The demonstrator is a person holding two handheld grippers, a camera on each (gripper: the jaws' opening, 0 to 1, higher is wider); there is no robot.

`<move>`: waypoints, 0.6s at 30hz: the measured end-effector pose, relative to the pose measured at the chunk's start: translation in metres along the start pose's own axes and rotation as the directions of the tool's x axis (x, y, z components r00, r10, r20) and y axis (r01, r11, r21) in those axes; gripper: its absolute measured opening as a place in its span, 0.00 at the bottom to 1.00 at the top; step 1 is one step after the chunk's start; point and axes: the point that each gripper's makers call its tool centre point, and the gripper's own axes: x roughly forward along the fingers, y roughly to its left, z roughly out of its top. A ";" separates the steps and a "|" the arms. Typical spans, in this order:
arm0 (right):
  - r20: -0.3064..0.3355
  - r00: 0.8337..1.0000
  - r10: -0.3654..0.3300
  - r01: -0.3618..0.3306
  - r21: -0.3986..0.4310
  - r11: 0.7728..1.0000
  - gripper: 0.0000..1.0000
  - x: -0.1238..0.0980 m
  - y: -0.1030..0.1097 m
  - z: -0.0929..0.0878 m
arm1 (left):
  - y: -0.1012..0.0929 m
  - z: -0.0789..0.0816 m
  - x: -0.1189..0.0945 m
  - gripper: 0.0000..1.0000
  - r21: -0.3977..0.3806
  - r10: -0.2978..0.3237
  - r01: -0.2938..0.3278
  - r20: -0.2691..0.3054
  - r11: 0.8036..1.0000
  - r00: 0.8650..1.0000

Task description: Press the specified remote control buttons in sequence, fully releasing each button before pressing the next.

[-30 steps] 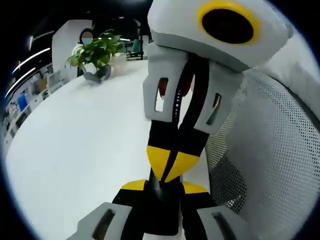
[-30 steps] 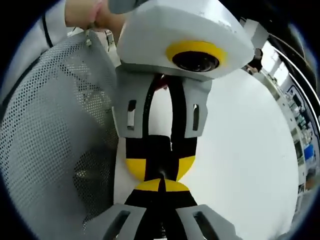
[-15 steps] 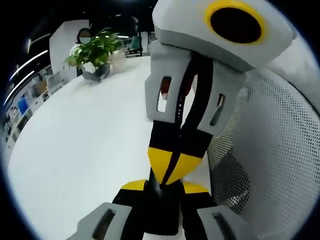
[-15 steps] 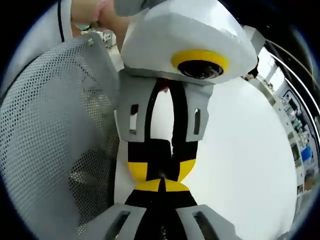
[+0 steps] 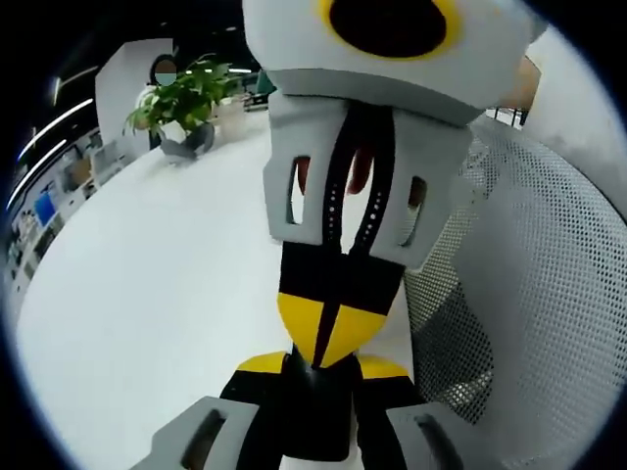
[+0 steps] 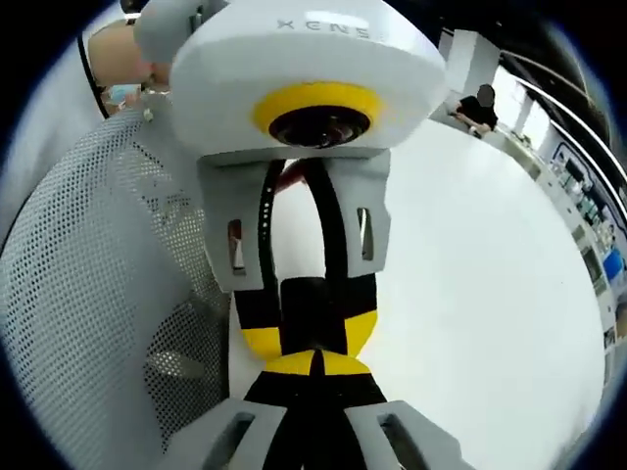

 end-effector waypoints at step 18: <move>0.053 0.998 -0.035 0.029 0.119 0.993 0.00 -0.009 0.001 -0.010 | -0.002 0.000 0.001 0.25 -0.012 0.024 -0.024 0.010 1.000 1.000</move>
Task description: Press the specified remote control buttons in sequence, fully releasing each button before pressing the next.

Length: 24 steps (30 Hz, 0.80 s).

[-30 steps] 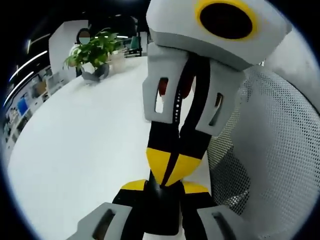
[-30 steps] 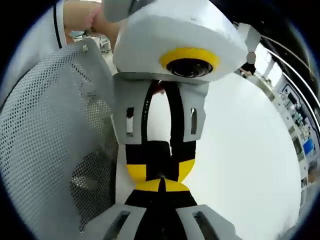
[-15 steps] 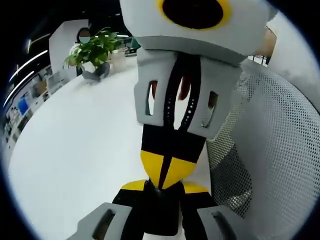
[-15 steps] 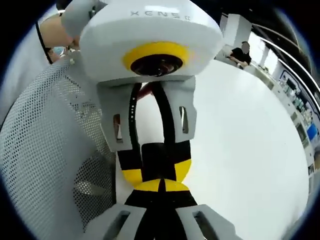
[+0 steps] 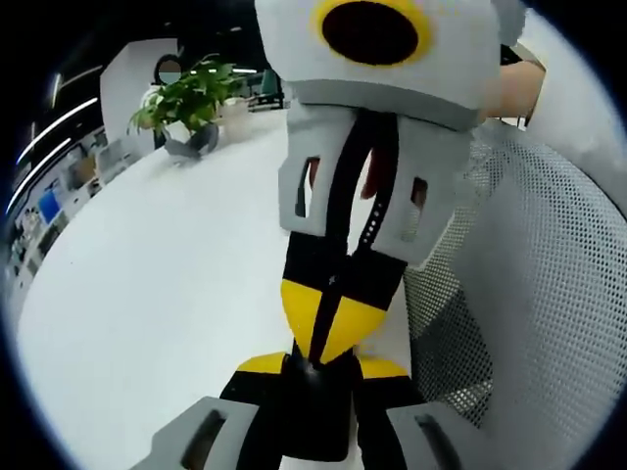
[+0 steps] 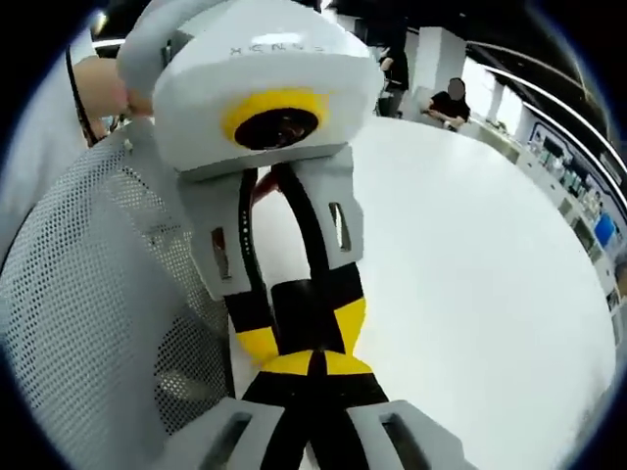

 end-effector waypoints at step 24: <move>-0.073 0.997 -0.017 0.018 0.005 1.000 0.25 -0.002 -0.006 -0.029 | 0.002 0.003 -0.002 0.27 -0.183 0.000 0.002 0.011 0.983 1.000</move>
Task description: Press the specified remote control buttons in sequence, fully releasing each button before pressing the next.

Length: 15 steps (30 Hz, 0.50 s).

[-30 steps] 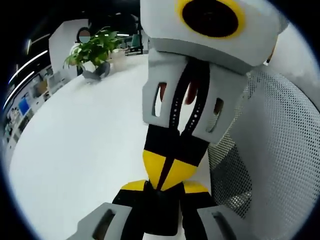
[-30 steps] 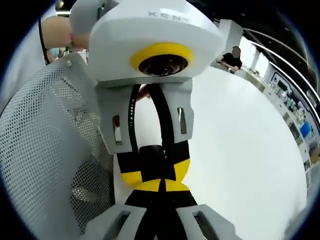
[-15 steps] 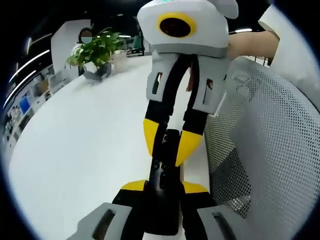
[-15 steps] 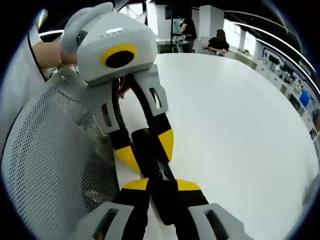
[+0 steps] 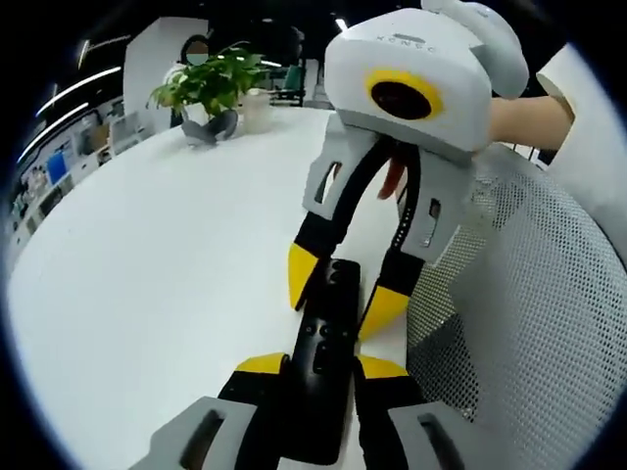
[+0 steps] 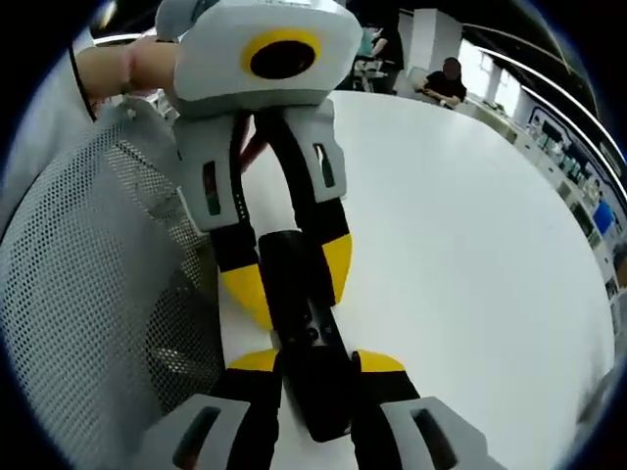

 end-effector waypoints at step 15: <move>0.009 1.000 -0.014 0.014 0.018 1.000 0.25 0.000 -0.001 0.001 | 0.021 0.035 -0.054 0.71 -0.223 0.245 -0.194 0.231 0.955 0.942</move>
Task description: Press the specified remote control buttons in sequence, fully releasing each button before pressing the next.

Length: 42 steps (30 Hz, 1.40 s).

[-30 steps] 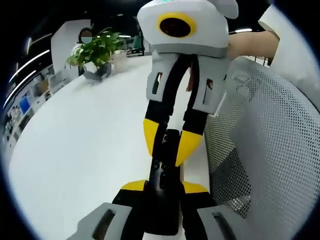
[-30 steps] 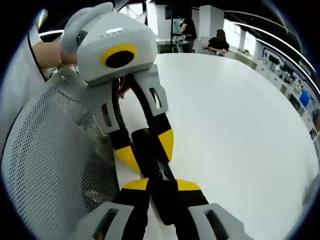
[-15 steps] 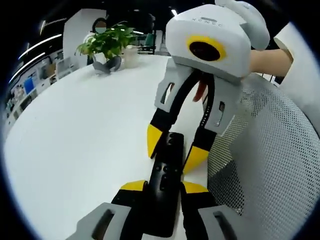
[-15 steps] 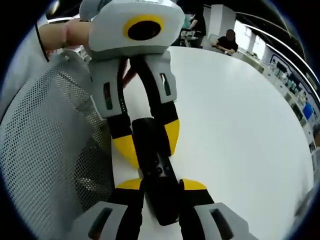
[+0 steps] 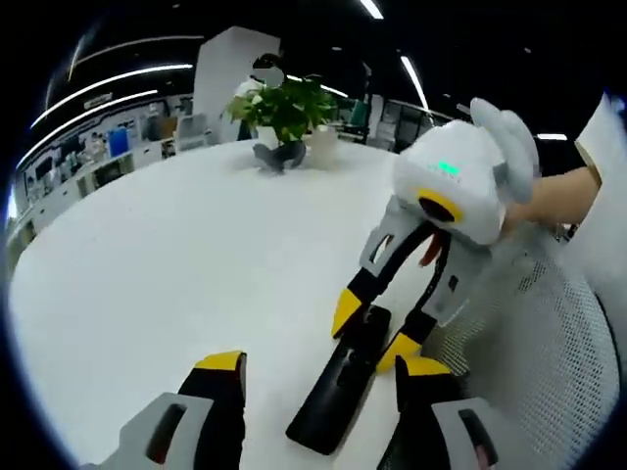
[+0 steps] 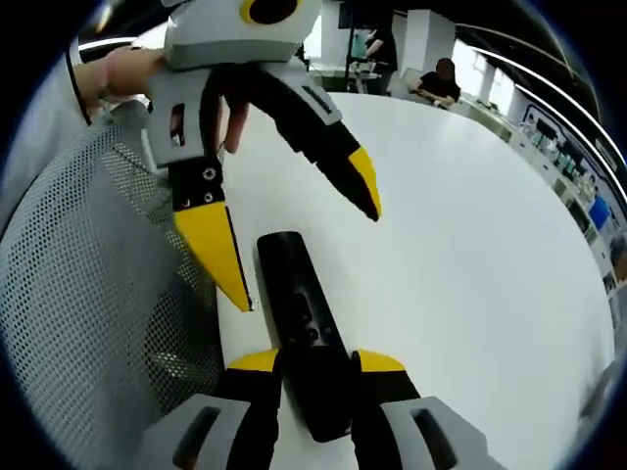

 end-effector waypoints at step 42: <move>-0.085 0.994 0.070 -0.074 -0.036 0.997 0.21 0.006 -0.045 0.010 | 0.025 0.070 -0.082 1.00 -0.169 0.256 -0.201 0.435 0.965 0.863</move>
